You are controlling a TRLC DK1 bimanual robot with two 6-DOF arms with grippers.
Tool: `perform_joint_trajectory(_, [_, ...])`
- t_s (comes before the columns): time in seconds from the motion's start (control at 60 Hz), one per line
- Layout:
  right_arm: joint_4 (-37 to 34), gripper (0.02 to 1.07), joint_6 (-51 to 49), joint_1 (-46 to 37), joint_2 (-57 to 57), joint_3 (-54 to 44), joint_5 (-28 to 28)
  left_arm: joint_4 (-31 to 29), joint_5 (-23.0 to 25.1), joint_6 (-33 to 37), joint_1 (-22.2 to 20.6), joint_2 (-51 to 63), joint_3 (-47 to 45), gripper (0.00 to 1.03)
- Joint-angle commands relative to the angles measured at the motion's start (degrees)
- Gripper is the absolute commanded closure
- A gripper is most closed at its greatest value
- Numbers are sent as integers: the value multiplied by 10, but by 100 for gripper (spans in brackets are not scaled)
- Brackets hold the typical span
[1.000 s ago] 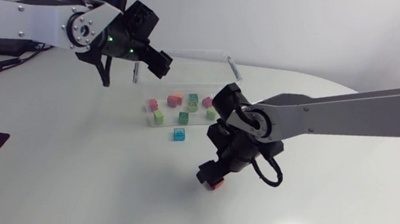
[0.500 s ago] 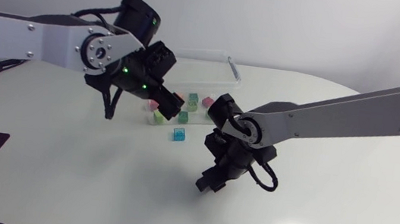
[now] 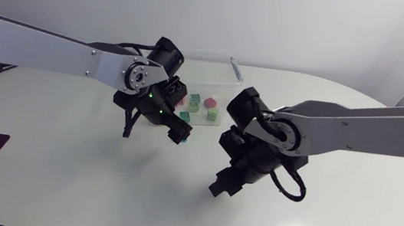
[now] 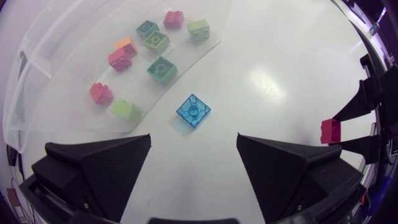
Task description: Place the duplo bricks in the container
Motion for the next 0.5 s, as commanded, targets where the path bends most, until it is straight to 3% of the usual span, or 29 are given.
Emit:
perform_joint_trajectory(0.0, [-12,77,-4,-3,-30,-18,3,2,-1,-22,-2,25,11,7])
perform_joint_trajectory(0.283, [-16,77,-1,-13,-76,-38,2,-18,-14,-156,-21,69,40,10])
perform_joint_trajectory(0.483, [-16,77,-1,-20,-90,-43,2,-13,-55,-200,-32,101,53,10])
